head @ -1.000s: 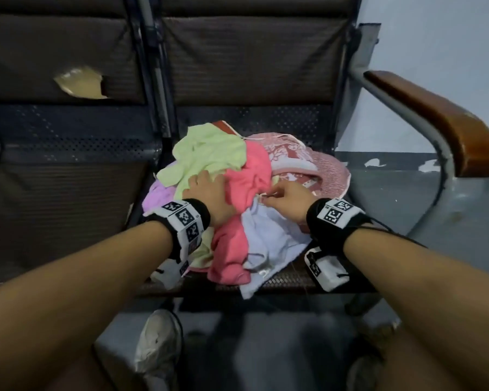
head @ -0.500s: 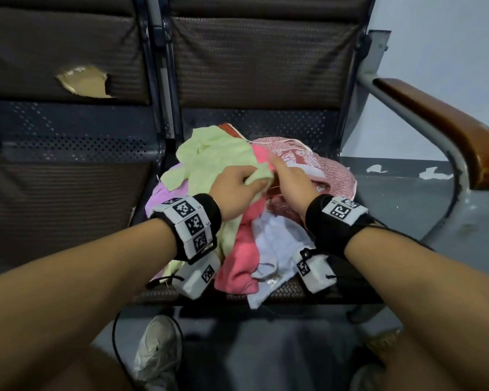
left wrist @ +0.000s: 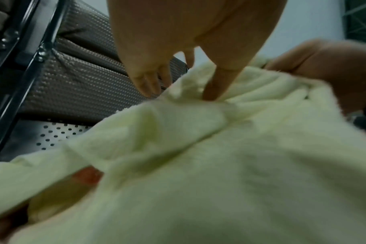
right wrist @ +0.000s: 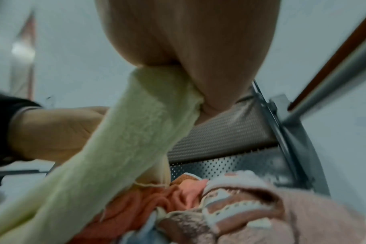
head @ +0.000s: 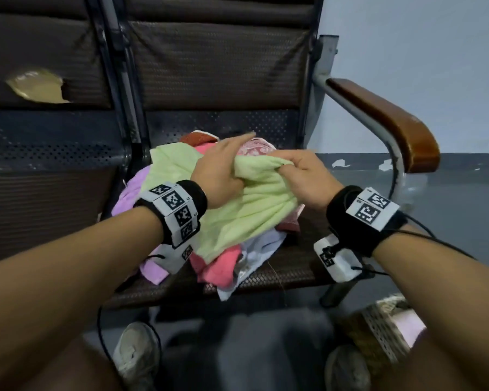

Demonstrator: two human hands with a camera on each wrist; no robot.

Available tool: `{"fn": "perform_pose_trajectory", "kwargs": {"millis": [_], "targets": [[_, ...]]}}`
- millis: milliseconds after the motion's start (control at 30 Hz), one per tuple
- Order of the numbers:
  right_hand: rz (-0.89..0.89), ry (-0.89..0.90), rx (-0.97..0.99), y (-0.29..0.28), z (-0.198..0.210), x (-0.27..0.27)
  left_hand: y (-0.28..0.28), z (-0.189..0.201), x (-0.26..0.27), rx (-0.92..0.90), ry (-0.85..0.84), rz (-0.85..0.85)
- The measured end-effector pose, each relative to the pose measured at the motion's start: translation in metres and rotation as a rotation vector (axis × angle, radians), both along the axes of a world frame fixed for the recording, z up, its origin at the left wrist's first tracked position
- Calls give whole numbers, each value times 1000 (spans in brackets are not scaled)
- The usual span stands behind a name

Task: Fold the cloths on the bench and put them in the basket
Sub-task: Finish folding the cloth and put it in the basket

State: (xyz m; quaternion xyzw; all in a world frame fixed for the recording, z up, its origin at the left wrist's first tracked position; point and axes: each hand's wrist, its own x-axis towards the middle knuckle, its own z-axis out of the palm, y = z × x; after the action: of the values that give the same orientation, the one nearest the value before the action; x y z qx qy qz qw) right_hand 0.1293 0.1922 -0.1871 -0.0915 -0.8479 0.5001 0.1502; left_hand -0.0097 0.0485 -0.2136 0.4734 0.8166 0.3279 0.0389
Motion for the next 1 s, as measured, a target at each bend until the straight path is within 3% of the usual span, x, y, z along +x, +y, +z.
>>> {"fn": "perform_pose_trajectory", "kwargs": {"millis": [100, 200, 267, 367, 433, 500, 600, 700, 867, 1000], "targets": [[-78, 56, 179, 15, 8, 18, 12, -2, 4, -109, 53, 18], [-355, 146, 307, 40, 8, 32, 18, 6, 6, 68, 111, 208], [-487, 104, 266, 51, 3, 39, 23, 14, 9, 219, 113, 290], [-333, -322, 234, 46, -10, 42, 31, 17, 18, 355, -144, 276], [-185, -582, 347, 41, -19, 39, 32, 12, 21, 343, -285, 191], [-303, -510, 384, 43, -19, 34, 30, 9, 22, 261, -275, 76], [-672, -87, 288, 62, -6, 29, 25, 5, 23, 58, -194, -41], [-792, 167, 108, 77, 4, 32, 17, -1, 32, -185, -194, -143], [-814, 1, 91, 89, -6, 42, 16, 0, 31, -213, -377, -103], [-592, -114, 177, 82, -15, 46, 17, -13, 30, -421, -134, -231]]}}
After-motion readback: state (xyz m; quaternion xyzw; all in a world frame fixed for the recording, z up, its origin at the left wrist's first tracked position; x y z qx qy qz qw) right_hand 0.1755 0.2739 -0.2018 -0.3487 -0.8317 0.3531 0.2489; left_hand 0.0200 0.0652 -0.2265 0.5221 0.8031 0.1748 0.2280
